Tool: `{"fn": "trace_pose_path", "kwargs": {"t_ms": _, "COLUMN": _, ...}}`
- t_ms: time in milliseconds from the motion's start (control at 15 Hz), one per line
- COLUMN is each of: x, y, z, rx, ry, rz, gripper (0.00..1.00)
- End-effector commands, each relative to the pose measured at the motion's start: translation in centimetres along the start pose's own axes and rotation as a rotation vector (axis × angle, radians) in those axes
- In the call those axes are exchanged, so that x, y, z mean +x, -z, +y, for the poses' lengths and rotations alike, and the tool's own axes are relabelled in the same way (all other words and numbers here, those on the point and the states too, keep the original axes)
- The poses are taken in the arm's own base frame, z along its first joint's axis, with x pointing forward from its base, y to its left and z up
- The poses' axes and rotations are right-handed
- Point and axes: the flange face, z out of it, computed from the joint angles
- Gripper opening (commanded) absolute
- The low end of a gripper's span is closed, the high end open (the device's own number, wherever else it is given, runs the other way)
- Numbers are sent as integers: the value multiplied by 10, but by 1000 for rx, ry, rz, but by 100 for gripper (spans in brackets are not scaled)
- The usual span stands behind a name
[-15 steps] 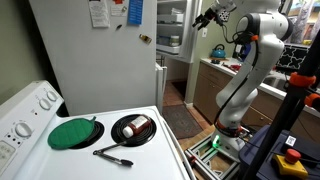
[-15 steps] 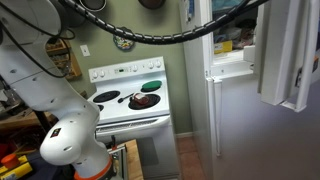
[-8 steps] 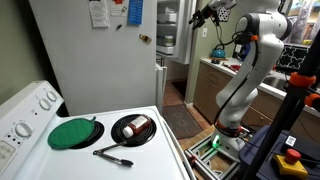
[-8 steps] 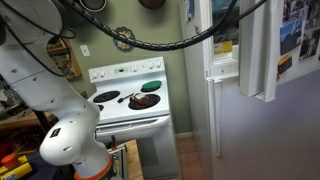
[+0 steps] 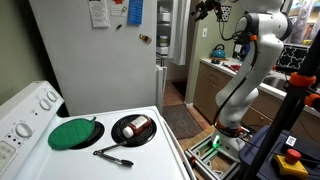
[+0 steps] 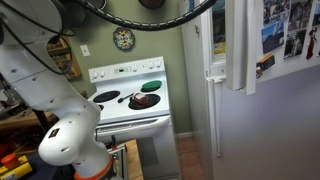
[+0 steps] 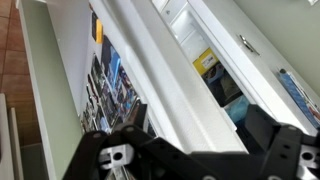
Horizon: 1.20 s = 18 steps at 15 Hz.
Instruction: Pick up the clear lunch box and put it in the second shelf from the bottom in the refrigerator, close the refrigerator door
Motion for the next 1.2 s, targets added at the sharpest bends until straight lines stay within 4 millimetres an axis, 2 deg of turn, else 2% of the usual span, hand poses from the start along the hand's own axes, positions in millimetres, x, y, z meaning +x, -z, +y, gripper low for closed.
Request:
{"fn": "trace_pose_path", "kwargs": {"t_ms": 0, "x": 5, "y": 10, "z": 1, "rx": -6, "ry": -14, "rz": 47, "gripper": 100}}
{"fn": "trace_pose_path", "kwargs": {"t_ms": 133, "x": 10, "y": 18, "z": 4, "rx": -18, "ry": -37, "rz": 108, "gripper": 100}}
{"fn": "trace_pose_path", "kwargs": {"t_ms": 400, "x": 12, "y": 15, "z": 7, "rx": -18, "ry": -46, "rz": 114, "gripper": 100}}
{"fn": "trace_pose_path", "kwargs": {"t_ms": 867, "x": 23, "y": -27, "z": -6, "rx": 221, "ry": 241, "rz": 157, "gripper": 100}}
{"fn": "trace_pose_path", "kwargs": {"t_ms": 1133, "x": 26, "y": -52, "z": -10, "rx": 317, "ry": 317, "rz": 189, "gripper": 100}}
